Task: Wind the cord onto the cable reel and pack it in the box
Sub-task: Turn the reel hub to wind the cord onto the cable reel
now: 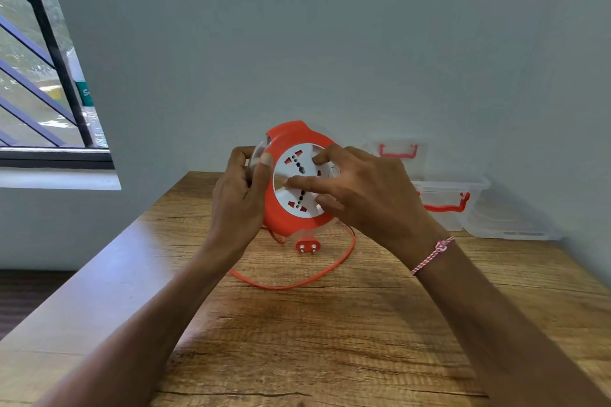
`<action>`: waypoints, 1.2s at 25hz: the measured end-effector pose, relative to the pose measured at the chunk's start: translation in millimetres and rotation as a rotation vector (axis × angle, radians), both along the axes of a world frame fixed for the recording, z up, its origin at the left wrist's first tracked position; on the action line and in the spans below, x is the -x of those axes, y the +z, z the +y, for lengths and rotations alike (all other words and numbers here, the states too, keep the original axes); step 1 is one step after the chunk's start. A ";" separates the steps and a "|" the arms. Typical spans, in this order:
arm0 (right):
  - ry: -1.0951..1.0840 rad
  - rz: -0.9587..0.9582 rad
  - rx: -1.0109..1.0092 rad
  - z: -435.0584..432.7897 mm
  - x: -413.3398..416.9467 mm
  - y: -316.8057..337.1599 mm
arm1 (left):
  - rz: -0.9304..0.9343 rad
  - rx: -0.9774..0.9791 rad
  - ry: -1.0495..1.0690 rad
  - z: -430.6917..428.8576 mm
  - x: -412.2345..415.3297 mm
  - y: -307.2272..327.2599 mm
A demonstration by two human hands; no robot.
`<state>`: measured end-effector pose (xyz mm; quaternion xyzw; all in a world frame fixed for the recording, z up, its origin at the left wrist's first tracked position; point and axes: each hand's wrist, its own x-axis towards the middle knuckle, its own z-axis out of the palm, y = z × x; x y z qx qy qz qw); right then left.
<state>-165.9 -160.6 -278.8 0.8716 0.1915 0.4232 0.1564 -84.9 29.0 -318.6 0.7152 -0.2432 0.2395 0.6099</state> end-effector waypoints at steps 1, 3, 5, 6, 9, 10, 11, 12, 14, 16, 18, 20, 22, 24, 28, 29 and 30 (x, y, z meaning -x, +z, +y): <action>0.015 -0.011 -0.025 -0.6 -0.4 -0.5 | -0.001 -0.002 0.000 -0.5 0.2 -0.7; 0.025 -0.017 -0.055 -1.1 -1.0 -2.8 | -0.005 0.000 -0.004 -1.0 1.2 -1.3; 0.017 -0.034 -0.103 1.1 -2.2 -5.0 | -0.009 0.021 -0.001 -1.8 3.6 -1.2; 0.005 -0.053 -0.152 3.8 -2.6 -5.3 | -0.017 0.027 0.002 -2.7 5.3 -1.0; -0.018 -0.087 -0.387 14.7 -2.7 -6.8 | -0.068 0.010 0.019 -7.4 10.7 -1.8; -0.012 -0.079 -0.479 17.7 -2.8 -7.5 | -0.075 0.004 0.023 -8.8 11.9 -2.2; -0.011 -0.067 -0.551 19.8 -3.1 -8.4 | -0.073 -0.003 0.027 -9.6 12.5 -2.4; -0.017 -0.054 -0.592 21.4 -3.3 -9.3 | -0.068 -0.007 0.032 -9.9 12.3 -2.8; -0.026 -0.028 -0.609 22.4 -3.3 -10.0 | -0.055 -0.011 0.039 -9.6 10.5 -3.2; -0.028 -0.033 -0.554 19.7 -2.7 -7.8 | -0.047 -0.011 0.037 -8.0 8.5 -3.6; -0.020 -0.019 -0.437 14.1 -1.6 -3.6 | -0.048 -0.007 0.038 -6.6 7.2 -3.0; 0.033 0.044 -0.291 8.0 -0.8 -0.2 | -0.048 0.012 0.038 -4.4 5.2 -2.6; 0.056 0.114 -0.170 3.5 -0.5 0.7 | -0.046 0.018 0.045 -2.1 2.3 -2.6; 0.020 0.133 -0.100 1.1 -1.5 0.4 | -0.038 0.017 0.054 -0.9 -0.1 -2.4; -0.022 0.105 -0.037 -0.6 -1.7 3.2 | -0.002 0.013 0.050 -0.7 0.6 0.2; -0.012 0.098 -0.032 -1.0 -1.0 4.2 | 0.006 0.008 0.041 -0.8 1.3 0.8; -0.006 0.090 -0.018 -1.5 -0.2 4.8 | 0.013 0.001 0.035 -0.7 2.3 1.4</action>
